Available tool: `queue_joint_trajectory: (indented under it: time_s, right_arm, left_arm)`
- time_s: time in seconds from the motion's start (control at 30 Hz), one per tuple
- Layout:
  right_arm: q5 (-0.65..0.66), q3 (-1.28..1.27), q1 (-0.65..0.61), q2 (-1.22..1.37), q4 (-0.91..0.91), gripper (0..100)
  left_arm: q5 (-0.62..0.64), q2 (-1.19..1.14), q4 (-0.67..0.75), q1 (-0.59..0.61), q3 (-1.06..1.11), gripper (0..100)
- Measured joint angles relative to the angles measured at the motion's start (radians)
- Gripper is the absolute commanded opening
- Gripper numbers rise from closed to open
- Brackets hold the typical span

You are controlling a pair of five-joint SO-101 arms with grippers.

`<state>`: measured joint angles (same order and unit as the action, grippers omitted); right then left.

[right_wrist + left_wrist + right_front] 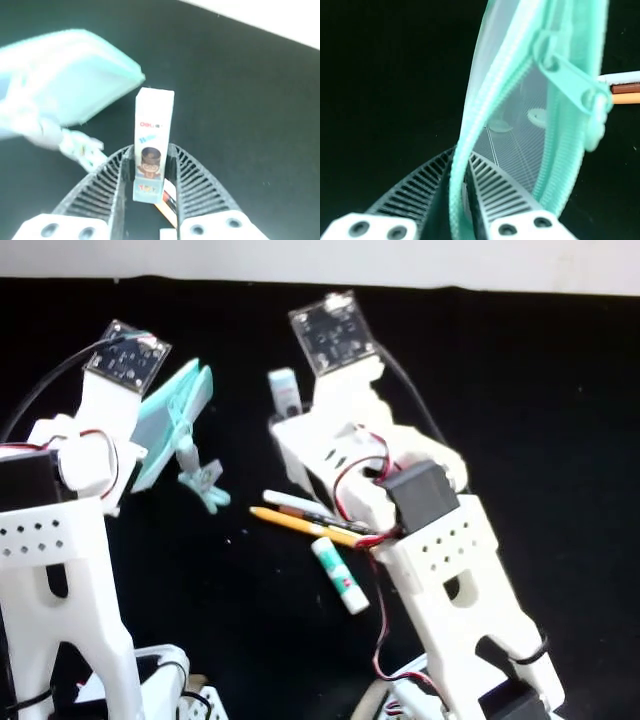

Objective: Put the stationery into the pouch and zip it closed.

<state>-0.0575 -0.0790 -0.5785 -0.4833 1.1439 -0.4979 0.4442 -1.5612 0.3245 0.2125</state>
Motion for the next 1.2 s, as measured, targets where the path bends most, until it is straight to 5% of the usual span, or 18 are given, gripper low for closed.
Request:
queue_joint_trajectory:
  time_s: [0.27, 0.77, 1.2]
  right_arm:
    - [-0.012, 0.005, -0.130, 0.000, -0.132, 0.7]
    - [-0.015, 0.005, -0.158, -0.087, -0.290, 0.7]
    - [-0.015, -0.031, -0.203, -0.094, -0.333, 0.7]
  left_arm:
    - [0.066, 0.002, 0.000, -0.046, 0.051, 1]
    - [0.249, -0.002, -0.011, -0.242, -0.012, 1]
    - [0.341, -0.021, -0.028, -0.238, -0.081, 1]
